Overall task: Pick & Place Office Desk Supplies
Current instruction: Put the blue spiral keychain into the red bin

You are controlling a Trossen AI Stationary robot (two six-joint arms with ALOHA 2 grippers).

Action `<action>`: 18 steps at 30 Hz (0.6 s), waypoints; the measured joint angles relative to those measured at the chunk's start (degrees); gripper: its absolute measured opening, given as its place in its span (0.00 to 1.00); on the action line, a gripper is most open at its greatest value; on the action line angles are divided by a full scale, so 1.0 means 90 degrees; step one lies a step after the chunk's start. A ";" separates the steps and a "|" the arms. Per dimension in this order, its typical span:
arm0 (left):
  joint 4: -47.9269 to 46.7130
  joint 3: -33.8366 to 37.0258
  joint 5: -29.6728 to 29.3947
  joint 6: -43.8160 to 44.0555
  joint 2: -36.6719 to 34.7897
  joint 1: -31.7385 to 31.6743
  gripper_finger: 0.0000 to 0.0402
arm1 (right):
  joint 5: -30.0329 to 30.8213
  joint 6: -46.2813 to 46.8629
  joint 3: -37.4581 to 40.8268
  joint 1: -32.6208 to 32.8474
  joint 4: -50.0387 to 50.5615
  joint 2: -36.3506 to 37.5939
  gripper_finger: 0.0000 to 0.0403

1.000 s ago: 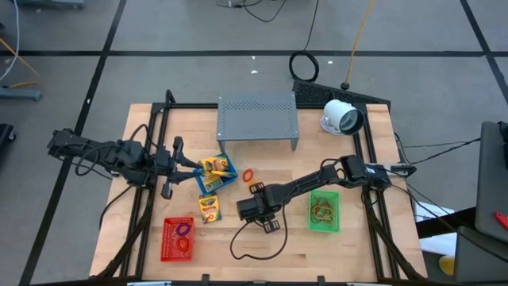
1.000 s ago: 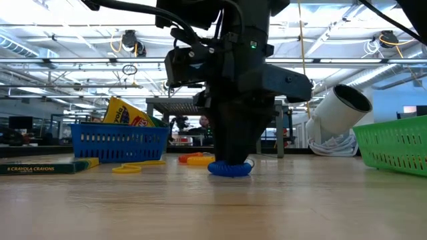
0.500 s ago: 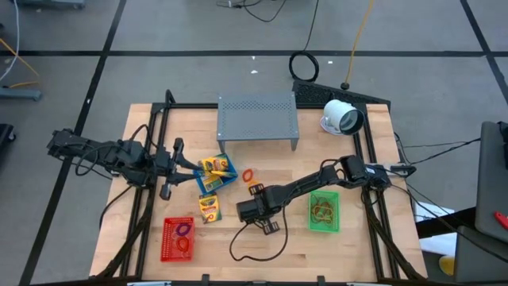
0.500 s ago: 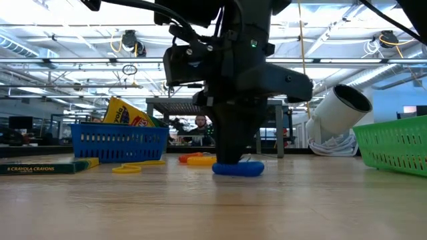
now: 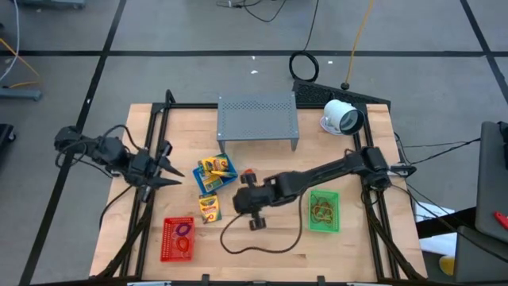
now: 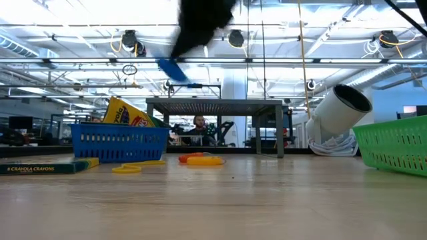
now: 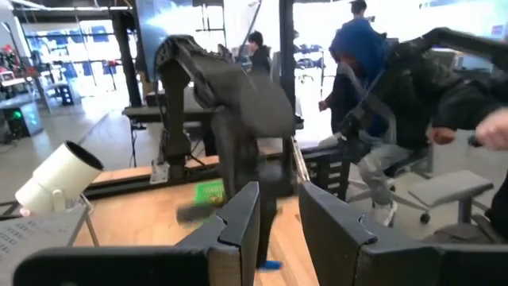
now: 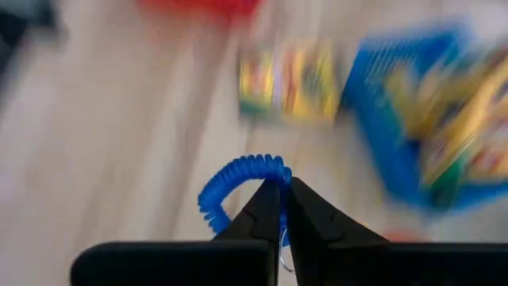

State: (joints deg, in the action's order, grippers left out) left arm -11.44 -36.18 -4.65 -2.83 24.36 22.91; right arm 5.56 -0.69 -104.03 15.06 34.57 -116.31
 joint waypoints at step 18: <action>-0.0784 0.0002 -0.0945 -0.0165 -0.0980 0.1221 0.25 | -0.1700 -0.0801 -0.0010 -0.0044 -0.5380 -0.0104 0.00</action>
State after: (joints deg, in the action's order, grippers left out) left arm -18.49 -36.16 -13.15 -4.31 15.54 33.89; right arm -9.73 -7.89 -104.12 14.66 -13.85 -117.24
